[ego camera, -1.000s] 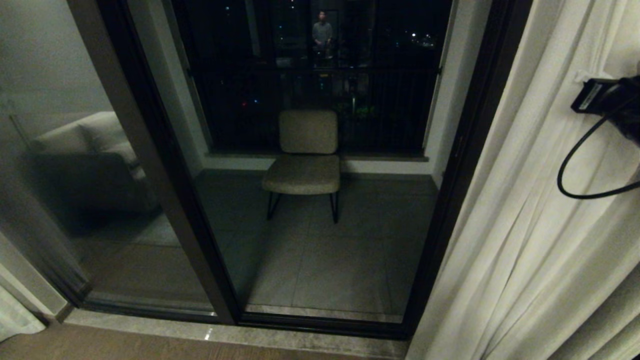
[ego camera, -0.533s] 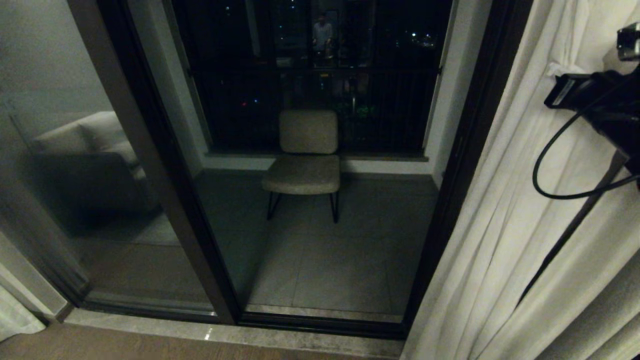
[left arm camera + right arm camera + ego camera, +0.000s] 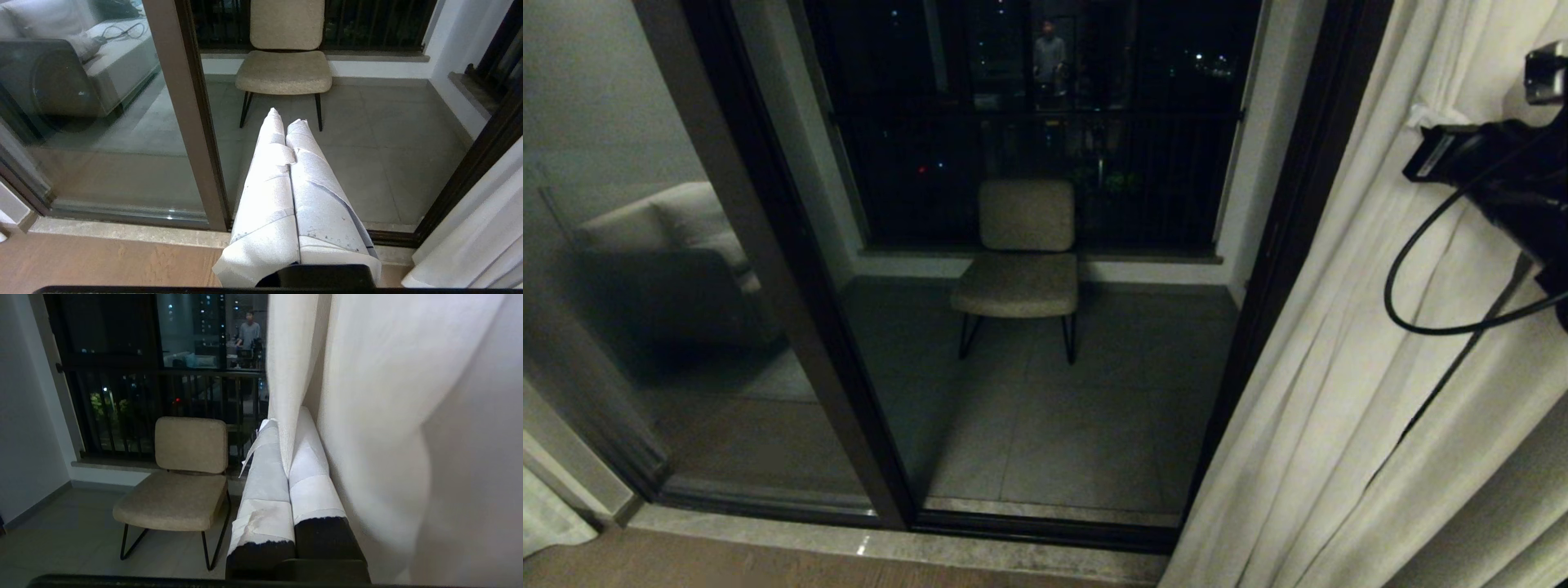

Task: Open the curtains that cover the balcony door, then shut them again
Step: Close the inner curtains on both sides

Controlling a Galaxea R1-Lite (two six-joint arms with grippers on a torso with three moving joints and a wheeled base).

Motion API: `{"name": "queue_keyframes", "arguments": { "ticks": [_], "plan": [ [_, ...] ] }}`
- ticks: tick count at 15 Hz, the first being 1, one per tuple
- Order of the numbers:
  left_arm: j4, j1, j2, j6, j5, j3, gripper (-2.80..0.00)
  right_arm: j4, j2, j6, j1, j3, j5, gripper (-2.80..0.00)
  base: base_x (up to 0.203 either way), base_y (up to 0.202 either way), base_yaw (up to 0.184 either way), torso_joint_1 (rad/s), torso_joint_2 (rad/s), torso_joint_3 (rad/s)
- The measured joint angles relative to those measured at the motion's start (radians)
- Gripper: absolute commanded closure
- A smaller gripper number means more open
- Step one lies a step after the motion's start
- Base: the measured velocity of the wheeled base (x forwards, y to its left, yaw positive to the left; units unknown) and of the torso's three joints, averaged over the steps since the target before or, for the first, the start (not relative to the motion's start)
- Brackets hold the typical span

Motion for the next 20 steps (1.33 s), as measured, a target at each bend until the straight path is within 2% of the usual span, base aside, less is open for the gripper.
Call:
{"name": "queue_keyframes", "arguments": {
  "ticks": [10,20],
  "plan": [
    [-0.001,0.0,0.0,-0.001,-0.002,0.0,0.0,-0.001,-0.01,0.001,0.002,0.011,0.0,0.0,0.0,0.0,0.0,0.0,0.0,0.0],
    [-0.001,0.0,0.0,-0.001,-0.005,0.0,0.0,-0.006,0.007,0.001,0.004,0.009,0.0,0.0,0.001,0.17,-0.003,0.0,0.0,0.003]
  ]
}}
